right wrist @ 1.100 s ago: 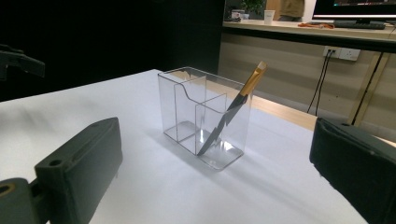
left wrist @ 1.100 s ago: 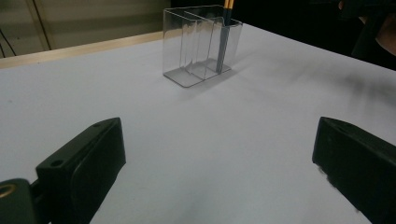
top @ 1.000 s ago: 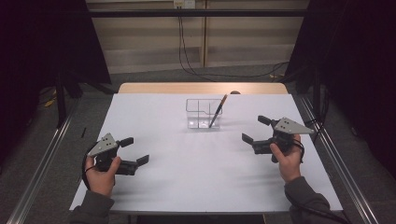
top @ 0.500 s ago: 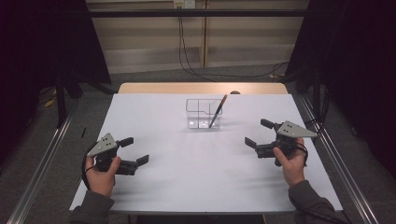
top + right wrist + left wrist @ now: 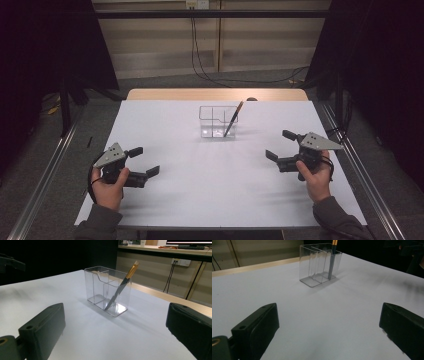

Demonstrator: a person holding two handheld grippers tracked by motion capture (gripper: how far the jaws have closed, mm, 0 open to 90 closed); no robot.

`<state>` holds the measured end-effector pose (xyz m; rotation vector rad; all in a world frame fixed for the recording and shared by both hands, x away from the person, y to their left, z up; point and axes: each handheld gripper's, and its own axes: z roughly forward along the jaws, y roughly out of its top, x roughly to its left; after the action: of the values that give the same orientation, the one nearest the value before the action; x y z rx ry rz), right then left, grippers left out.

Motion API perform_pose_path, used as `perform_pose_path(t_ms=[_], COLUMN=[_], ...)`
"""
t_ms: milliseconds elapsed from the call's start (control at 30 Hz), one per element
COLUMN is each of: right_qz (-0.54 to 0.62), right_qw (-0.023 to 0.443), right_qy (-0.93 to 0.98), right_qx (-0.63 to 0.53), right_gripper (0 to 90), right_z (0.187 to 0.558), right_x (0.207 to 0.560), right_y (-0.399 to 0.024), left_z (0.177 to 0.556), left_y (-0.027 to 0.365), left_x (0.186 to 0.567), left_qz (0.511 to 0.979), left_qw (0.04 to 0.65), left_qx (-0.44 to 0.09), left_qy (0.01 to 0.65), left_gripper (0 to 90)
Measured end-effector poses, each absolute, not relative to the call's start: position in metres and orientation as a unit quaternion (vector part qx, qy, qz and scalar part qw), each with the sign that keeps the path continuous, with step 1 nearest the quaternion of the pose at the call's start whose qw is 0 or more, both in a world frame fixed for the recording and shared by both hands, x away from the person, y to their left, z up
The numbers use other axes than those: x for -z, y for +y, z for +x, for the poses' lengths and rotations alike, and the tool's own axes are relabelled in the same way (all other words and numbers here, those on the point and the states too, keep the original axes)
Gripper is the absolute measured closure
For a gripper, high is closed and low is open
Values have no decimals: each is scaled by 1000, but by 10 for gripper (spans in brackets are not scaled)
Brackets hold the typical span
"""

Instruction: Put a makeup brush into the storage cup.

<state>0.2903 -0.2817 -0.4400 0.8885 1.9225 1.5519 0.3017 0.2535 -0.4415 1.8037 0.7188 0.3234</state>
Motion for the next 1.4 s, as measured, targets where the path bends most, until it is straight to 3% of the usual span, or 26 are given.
perform_pose_path(t_ms=[1400], right_qz=[336], right_qw=[251], right_qy=[720], right_qx=[-552], right_gripper=[18], right_z=[269], right_x=[449], right_y=[-299], left_z=[301], left_y=[254], left_x=[440], left_qz=[763], left_qw=[555], left_qx=[-140], left_qy=[301], left_gripper=[23])
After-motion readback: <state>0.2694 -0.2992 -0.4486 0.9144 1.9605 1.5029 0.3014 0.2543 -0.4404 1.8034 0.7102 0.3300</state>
